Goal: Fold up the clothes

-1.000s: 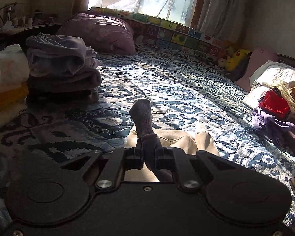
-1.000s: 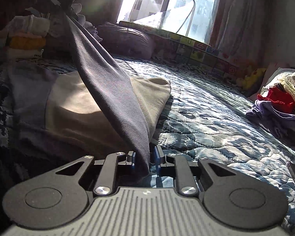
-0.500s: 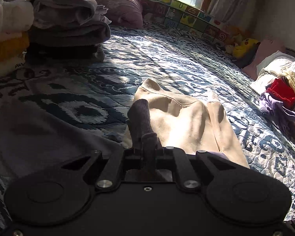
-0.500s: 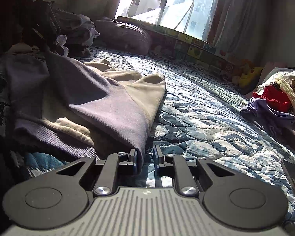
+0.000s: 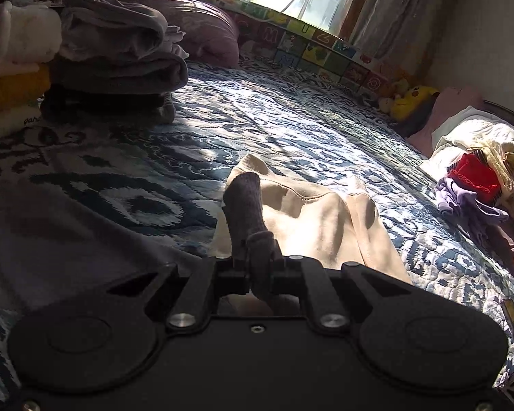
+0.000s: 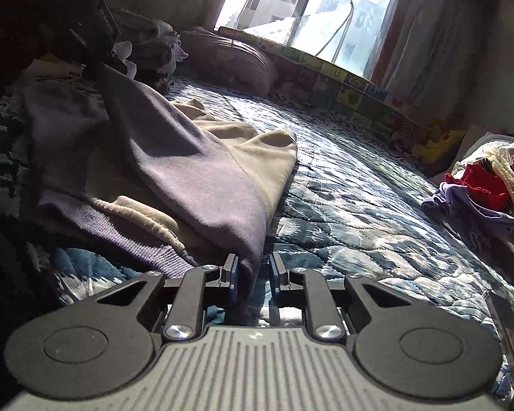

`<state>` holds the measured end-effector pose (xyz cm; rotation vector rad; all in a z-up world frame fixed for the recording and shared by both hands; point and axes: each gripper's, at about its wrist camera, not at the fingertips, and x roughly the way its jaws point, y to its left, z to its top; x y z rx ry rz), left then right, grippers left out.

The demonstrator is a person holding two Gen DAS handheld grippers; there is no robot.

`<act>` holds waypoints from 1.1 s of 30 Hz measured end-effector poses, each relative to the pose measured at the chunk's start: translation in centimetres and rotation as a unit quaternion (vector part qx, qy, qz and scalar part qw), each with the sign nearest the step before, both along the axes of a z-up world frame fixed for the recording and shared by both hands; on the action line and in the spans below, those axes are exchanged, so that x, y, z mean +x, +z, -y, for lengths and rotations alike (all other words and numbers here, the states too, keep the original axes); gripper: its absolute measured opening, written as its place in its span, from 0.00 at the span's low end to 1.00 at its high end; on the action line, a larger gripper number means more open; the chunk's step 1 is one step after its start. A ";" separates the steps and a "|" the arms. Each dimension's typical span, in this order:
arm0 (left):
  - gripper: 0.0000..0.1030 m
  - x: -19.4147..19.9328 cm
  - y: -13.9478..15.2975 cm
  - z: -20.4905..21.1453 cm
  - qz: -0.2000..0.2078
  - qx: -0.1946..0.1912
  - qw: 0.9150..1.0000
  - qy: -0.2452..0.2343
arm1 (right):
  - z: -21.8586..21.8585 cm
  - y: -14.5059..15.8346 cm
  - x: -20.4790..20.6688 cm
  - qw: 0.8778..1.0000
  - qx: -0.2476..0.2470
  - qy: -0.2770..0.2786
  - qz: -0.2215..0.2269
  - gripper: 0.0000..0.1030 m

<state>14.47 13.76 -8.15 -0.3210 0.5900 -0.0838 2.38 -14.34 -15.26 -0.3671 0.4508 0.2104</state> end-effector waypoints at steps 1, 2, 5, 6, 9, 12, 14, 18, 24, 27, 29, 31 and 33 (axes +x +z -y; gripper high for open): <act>0.08 0.3 -0.6 -0.1 -0.011 0.004 1.000 0.001 | 0.0 0.0 0.0 1.000 0.001 -0.001 -0.003 0.19; 0.08 0.7 -1.3 -0.1 -0.022 0.009 1.000 0.003 | 0.1 0.0 0.0 1.000 0.002 -0.002 -0.006 0.19; 0.08 0.6 -2.0 -0.8 -0.022 -0.005 1.000 0.013 | 0.4 0.6 -0.6 1.000 0.019 0.008 0.000 0.21; 0.08 0.3 -1.8 -1.0 -0.012 -0.015 1.000 0.014 | 0.5 0.9 -0.9 1.000 0.025 0.013 0.004 0.28; 0.08 0.4 -2.2 -1.0 -0.006 -0.008 1.000 0.011 | 0.4 1.8 -2.2 0.998 0.042 0.040 0.030 0.43; 0.08 0.6 -3.2 -1.0 -0.005 0.001 1.000 0.012 | 0.1 2.4 -2.9 0.994 0.060 0.064 0.064 0.44; 0.17 0.4 -3.8 -1.6 0.000 -0.020 1.000 0.024 | -0.1 2.9 -2.3 0.991 0.080 0.074 0.073 0.46; 0.40 0.7 -4.6 -3.7 0.003 -0.097 0.994 0.058 | -0.4 2.7 0.1 0.988 0.112 0.082 0.067 0.46; 0.05 1.1 -5.0 -6.0 0.018 -0.190 0.979 0.070 | -0.9 0.9 2.8 0.987 0.134 0.078 -0.028 0.46; 0.05 -0.1 -3.9 -6.5 0.085 -0.209 0.972 0.071 | -0.8 0.5 2.7 0.986 0.140 0.078 -0.042 0.46; 0.06 -0.2 -3.9 -6.8 0.100 -0.206 0.970 0.077 | -0.8 0.3 2.6 0.986 0.139 0.079 -0.046 0.47; 0.06 0.7 -5.0 -6.6 0.036 -0.171 0.981 0.087 | -0.9 0.2 2.6 0.986 0.136 0.078 -0.047 0.47; 0.15 0.9 -5.4 -6.9 0.008 -0.183 0.979 0.092 | -0.9 0.4 2.5 0.987 0.136 0.078 -0.045 0.47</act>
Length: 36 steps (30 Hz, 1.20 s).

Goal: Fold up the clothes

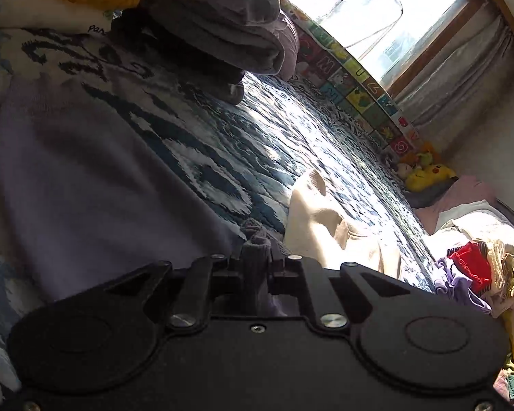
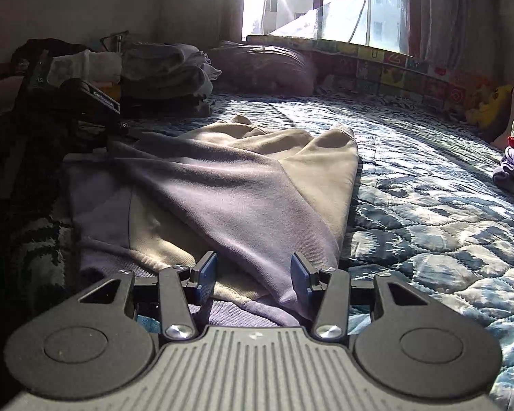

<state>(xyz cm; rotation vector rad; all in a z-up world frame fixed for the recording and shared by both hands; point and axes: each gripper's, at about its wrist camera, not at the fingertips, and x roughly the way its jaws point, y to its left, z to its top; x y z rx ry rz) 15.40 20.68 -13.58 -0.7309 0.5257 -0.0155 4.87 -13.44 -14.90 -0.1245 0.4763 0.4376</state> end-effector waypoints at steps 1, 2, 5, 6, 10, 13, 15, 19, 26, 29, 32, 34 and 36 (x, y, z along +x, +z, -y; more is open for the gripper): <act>0.23 -0.1 0.0 -0.3 -0.001 -0.015 1.000 0.001 | 0.1 0.2 -0.1 1.000 0.001 0.000 0.004 0.47; 0.37 -0.4 0.2 -0.4 0.003 -0.022 1.000 0.001 | 0.1 0.5 -0.3 1.000 0.002 0.001 0.013 0.46; 0.42 -1.1 0.1 -0.5 -0.003 -0.031 1.000 0.000 | 0.2 1.1 -0.6 0.999 0.009 0.009 0.043 0.46; 0.39 -1.3 0.1 -0.2 -0.004 -0.015 1.000 -0.004 | 0.1 1.2 -0.5 0.999 0.013 0.011 0.045 0.47; 0.05 -0.8 1.0 2.0 -0.007 0.088 0.996 -0.029 | -0.6 -0.2 1.5 1.000 -0.002 0.015 -0.015 0.51; 0.05 -1.2 1.8 2.5 0.008 0.093 0.995 -0.028 | -0.5 0.5 1.0 1.000 0.002 0.017 -0.012 0.51; 0.05 -1.2 2.4 2.9 0.005 0.102 0.994 -0.027 | -0.2 0.7 0.8 1.000 0.006 0.015 0.004 0.50; 0.05 -0.7 4.5 4.1 0.010 0.096 0.995 -0.032 | -0.3 1.0 1.1 0.999 0.003 0.028 0.025 0.51; 0.05 2.4 8.8 9.2 0.020 0.090 0.994 -0.060 | -0.3 0.1 1.9 0.999 0.000 0.042 -0.006 0.55; 0.05 4.8 9.8 12.1 0.009 0.096 0.993 -0.063 | 0.0 0.0 1.8 0.999 0.007 0.043 -0.010 0.55; 0.05 7.4 10.3 14.6 0.000 0.096 0.993 -0.065 | 0.5 -0.1 1.7 0.999 0.015 0.042 -0.016 0.55; 0.05 9.0 10.4 16.0 -0.008 0.091 0.994 -0.063 | 0.8 -0.1 1.6 0.999 0.019 0.042 -0.019 0.54; 0.05 10.9 10.2 17.5 -0.017 0.079 0.995 -0.065 | 1.1 -0.1 1.5 0.998 0.026 0.043 -0.022 0.54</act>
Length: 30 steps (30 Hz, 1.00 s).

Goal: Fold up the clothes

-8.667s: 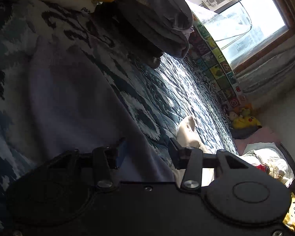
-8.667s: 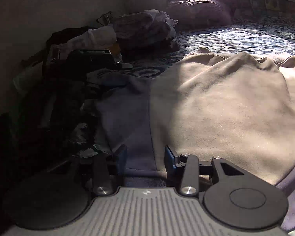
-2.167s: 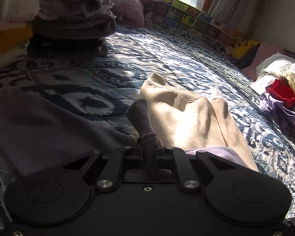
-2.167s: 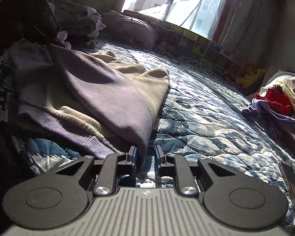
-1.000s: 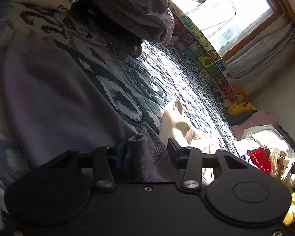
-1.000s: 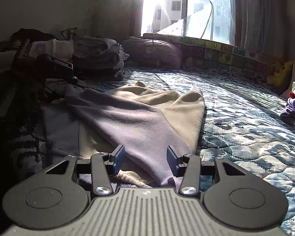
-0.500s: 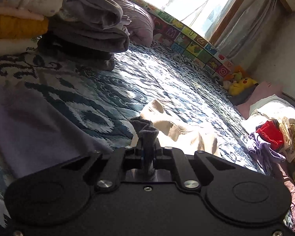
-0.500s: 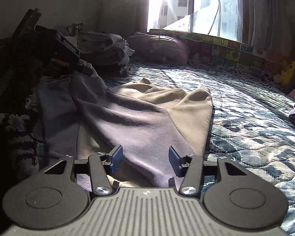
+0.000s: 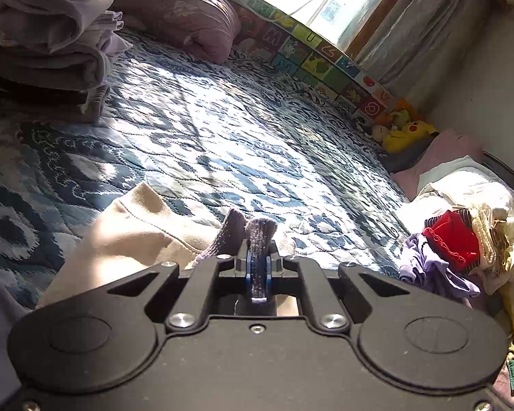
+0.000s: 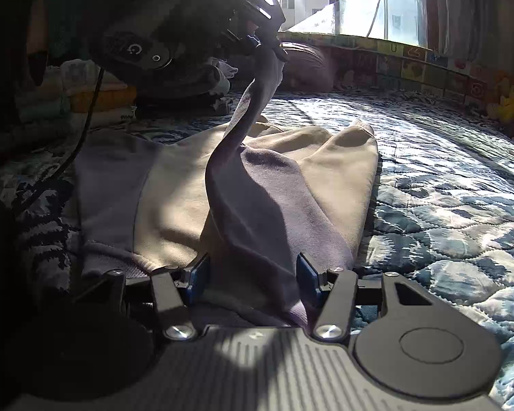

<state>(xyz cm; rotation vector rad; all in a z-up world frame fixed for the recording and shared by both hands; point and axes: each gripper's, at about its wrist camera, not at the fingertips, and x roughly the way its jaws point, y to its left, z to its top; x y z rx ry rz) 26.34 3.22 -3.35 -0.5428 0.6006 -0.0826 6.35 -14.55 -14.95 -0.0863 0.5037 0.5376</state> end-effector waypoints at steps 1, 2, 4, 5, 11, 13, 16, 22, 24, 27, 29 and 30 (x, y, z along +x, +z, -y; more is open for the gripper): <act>0.05 0.7 -0.1 0.7 -0.004 0.001 1.000 -0.002 | 0.3 0.1 0.0 1.000 0.007 -0.002 -0.003 0.53; 0.05 1.4 -0.2 1.4 -0.008 0.002 1.000 -0.004 | 0.6 0.2 0.1 1.000 0.017 -0.004 -0.008 0.51; 0.05 2.5 -0.5 2.6 -0.014 0.007 1.000 -0.006 | 1.3 0.3 0.3 0.999 0.038 -0.010 -0.019 0.47; 0.05 3.1 -0.7 3.1 -0.019 0.009 1.000 -0.005 | 1.7 0.4 0.5 0.998 0.047 -0.014 -0.025 0.43; 0.05 5.8 -2.0 5.2 -0.038 0.022 0.999 0.002 | 3.5 0.6 1.3 0.994 0.093 -0.029 -0.051 0.36; 0.05 6.7 -2.5 5.5 -0.042 0.026 0.999 0.006 | 3.7 0.6 1.4 0.993 0.103 -0.029 -0.058 0.36; 0.05 8.0 -3.1 5.8 -0.048 0.033 0.998 0.011 | 4.0 0.5 1.6 0.991 0.114 -0.028 -0.070 0.36; 0.05 9.9 -4.3 6.8 -0.056 0.067 0.996 0.007 | 4.8 0.4 2.2 0.982 0.154 -0.032 -0.101 0.36; 0.05 10.3 -4.8 7.3 -0.060 0.082 0.995 0.004 | 5.1 0.3 2.4 0.978 0.171 -0.036 -0.111 0.36; 0.05 10.9 -5.5 8.2 -0.065 0.102 0.993 -0.001 | 5.4 0.1 2.7 0.974 0.187 -0.040 -0.122 0.36; 0.05 11.3 -5.8 8.9 -0.065 0.119 0.991 -0.010 | 5.5 0.1 2.7 0.973 0.191 -0.043 -0.124 0.35; 0.05 11.5 -5.9 9.4 -0.065 0.131 0.989 -0.020 | 5.6 0.2 2.7 0.972 0.193 -0.045 -0.125 0.35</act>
